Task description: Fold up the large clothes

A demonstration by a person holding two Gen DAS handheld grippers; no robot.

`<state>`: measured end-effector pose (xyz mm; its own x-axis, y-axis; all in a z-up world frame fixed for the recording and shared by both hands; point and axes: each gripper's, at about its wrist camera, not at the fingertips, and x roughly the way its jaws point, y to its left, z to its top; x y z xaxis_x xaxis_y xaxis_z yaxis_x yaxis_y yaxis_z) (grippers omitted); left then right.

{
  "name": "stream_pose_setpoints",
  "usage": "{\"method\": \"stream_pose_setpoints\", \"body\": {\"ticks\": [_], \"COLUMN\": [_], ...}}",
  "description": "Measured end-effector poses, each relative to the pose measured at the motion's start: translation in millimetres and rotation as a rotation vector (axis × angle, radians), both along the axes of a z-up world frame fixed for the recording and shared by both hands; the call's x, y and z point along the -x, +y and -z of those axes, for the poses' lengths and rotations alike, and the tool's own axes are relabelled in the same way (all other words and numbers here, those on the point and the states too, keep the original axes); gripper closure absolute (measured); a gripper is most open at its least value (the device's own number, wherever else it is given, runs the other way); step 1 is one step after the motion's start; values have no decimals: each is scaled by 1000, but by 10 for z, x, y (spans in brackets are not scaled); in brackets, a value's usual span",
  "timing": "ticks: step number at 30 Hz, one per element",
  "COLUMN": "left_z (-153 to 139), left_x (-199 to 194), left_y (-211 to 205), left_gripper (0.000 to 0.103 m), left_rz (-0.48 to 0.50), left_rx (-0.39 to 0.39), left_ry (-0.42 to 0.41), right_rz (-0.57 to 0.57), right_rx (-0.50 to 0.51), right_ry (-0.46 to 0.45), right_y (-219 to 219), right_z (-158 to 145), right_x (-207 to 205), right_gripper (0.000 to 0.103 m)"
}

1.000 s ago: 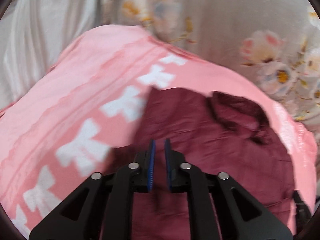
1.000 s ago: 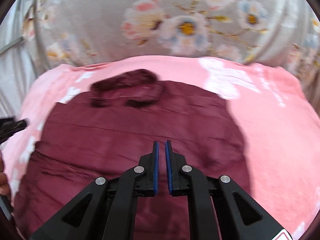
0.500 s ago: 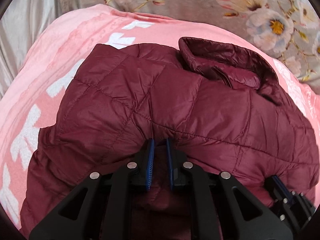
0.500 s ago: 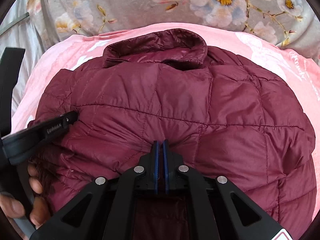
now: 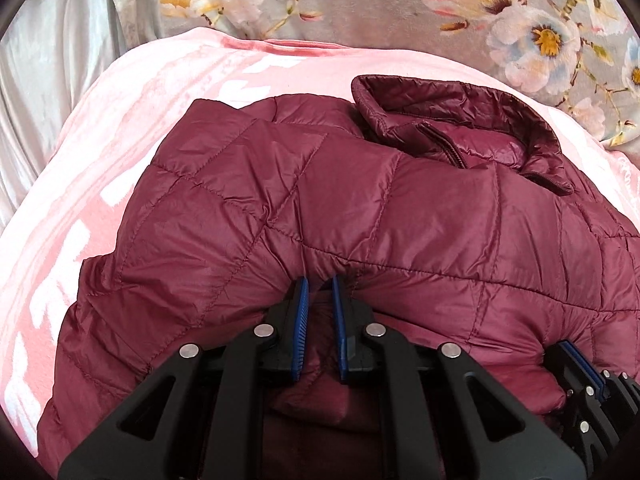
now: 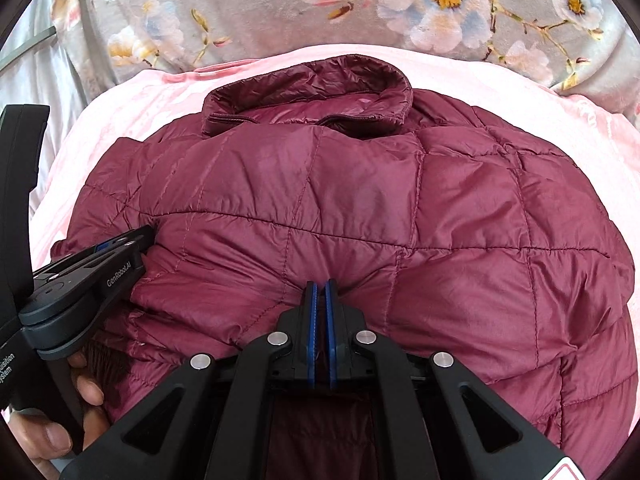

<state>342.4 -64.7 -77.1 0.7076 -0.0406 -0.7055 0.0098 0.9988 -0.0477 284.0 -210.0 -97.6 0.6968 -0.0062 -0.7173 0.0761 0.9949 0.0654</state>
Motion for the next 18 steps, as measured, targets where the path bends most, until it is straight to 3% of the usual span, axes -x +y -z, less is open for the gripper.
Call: {"method": "stream_pose_setpoints", "body": {"ticks": [7, 10, 12, 15, 18], "left_z": [14, -10, -101, -380, -542], "left_x": [10, 13, -28, -189, -557], "left_y": [-4, 109, 215, 432, 740], "left_gripper": [91, 84, 82, 79, 66], "left_rz": [0, 18, 51, 61, 49], "left_rx": [8, 101, 178, 281, 394], "left_ry": [-6, -3, 34, 25, 25], "right_rz": [3, 12, 15, 20, 48], "right_rx": [-75, -145, -171, -183, -303], "right_ry": [-2, -7, -29, -87, -121], "right_y": [-90, -186, -237, -347, -579], "right_z": [-3, -60, -214, -556, -761], "right_x": [-2, 33, 103, 81, -157], "right_gripper": [100, 99, 94, 92, 78]}}
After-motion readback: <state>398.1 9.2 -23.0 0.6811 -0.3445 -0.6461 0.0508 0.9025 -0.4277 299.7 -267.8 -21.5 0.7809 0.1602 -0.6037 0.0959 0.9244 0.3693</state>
